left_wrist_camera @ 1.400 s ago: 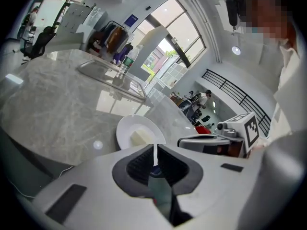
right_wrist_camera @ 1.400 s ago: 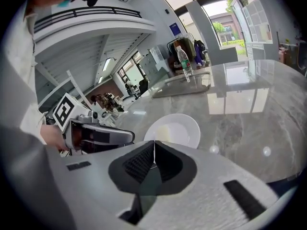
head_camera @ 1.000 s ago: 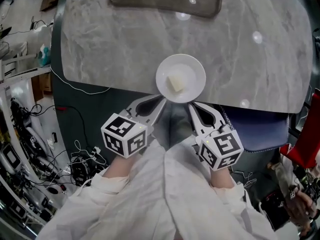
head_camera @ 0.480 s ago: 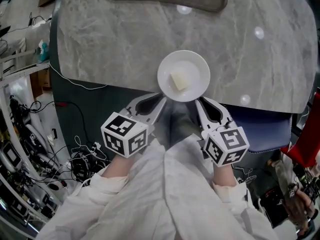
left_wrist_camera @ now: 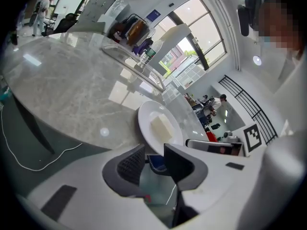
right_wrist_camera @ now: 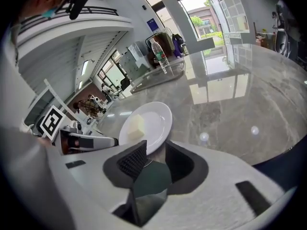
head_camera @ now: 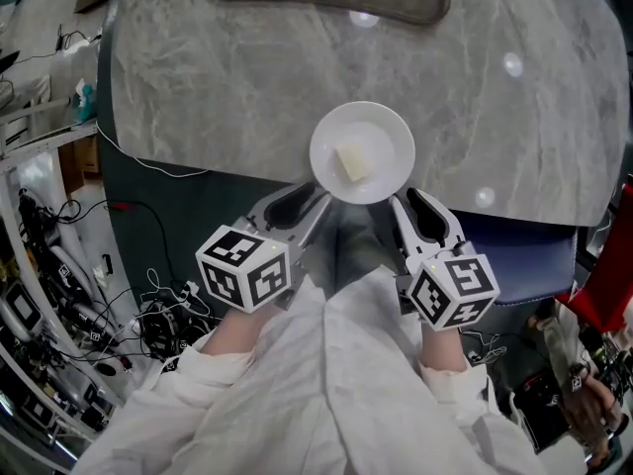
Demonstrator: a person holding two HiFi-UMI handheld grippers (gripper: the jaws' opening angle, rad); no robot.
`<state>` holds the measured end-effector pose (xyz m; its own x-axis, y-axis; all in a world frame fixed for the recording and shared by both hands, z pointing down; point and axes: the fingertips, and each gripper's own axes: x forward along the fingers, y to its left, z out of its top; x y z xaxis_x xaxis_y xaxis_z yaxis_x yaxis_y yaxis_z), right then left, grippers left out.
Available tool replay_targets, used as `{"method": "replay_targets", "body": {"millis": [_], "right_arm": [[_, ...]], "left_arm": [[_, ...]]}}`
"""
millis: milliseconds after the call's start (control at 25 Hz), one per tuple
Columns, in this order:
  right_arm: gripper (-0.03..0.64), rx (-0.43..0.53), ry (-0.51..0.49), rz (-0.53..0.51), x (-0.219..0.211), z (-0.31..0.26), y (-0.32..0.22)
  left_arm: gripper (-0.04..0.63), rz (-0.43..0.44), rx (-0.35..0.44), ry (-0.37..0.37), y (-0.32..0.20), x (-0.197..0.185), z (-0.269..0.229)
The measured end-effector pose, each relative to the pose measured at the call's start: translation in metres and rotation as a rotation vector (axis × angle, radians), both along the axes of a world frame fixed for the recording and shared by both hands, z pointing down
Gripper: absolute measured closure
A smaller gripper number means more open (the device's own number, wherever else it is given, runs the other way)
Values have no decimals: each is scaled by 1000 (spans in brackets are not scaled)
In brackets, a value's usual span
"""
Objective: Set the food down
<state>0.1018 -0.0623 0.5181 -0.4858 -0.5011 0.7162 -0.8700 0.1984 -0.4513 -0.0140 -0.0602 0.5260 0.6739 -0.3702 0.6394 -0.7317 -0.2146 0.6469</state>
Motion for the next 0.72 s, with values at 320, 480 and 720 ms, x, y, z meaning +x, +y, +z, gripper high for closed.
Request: {"method": "replay_targets", "body": {"millis": [320,480,720], "right_arm": [[535,-21,-18,4,-1,6,-2],[535,-24,-17,6,-4,8,-4],[535,-29,-17,9,-5,12,-8]], "left_arm": [[474,-5,1,3,-3,4,1],[472,-6,-4,4,-5,3,3],[472,-30,-2,1,-12,4,5]]}}
